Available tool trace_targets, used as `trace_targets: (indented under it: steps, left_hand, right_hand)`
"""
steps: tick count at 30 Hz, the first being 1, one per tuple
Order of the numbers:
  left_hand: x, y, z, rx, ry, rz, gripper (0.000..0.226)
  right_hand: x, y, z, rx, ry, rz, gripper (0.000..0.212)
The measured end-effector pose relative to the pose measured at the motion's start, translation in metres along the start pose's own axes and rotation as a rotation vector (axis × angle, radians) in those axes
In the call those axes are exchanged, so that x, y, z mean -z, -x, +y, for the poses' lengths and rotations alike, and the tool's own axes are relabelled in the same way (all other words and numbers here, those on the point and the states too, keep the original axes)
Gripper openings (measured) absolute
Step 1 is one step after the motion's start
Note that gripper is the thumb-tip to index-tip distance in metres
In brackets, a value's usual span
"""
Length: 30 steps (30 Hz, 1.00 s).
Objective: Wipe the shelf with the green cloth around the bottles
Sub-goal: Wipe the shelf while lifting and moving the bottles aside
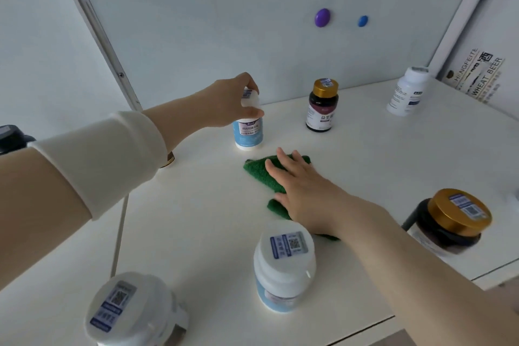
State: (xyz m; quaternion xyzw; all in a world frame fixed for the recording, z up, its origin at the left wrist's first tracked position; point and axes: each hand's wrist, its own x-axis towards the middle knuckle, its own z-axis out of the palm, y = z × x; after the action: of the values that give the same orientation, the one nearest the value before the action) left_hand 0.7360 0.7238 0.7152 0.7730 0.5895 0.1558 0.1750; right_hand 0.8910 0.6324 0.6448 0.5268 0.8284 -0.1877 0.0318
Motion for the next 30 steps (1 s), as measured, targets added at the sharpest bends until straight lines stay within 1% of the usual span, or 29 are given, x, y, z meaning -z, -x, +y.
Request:
trace_targets:
  steps: [2,6,9,13,17,21,25,30]
  left_hand:
    - [-0.002,-0.001,0.001,0.006,0.003,0.010,0.043]
    - [-0.004,0.000,0.006,0.001,-0.065,-0.006,0.049]
    - [-0.001,0.004,0.011,0.017,-0.112,-0.023,0.058]
    - [0.005,0.006,0.028,0.026,-0.209,0.054,0.060]
    - [0.005,-0.001,0.064,-0.028,-0.263,0.100,0.056]
    - [-0.009,-0.019,0.100,-0.058,-0.275,0.061,0.055]
    - [-0.023,-0.038,0.121,0.014,-0.274,0.006,0.053]
    - [-0.038,-0.052,0.124,0.108,-0.305,-0.058,0.051]
  right_hand:
    - [0.003,-0.002,-0.003,-0.095,0.032,-0.026,0.059]
    - [0.023,-0.007,-0.013,-0.174,0.133,-0.224,0.063]
    - [0.046,-0.002,-0.015,-0.142,0.286,-0.344,0.064]
    - [0.057,0.006,-0.016,-0.064,0.465,-0.423,0.075]
    - [0.057,0.002,-0.007,-0.010,0.540,-0.444,0.083]
    - [0.058,0.002,0.002,0.113,0.555,-0.411,0.080]
    - [0.059,0.000,0.018,0.238,0.509,-0.382,0.076]
    - [0.060,-0.015,0.049,0.380,0.481,-0.389,0.071]
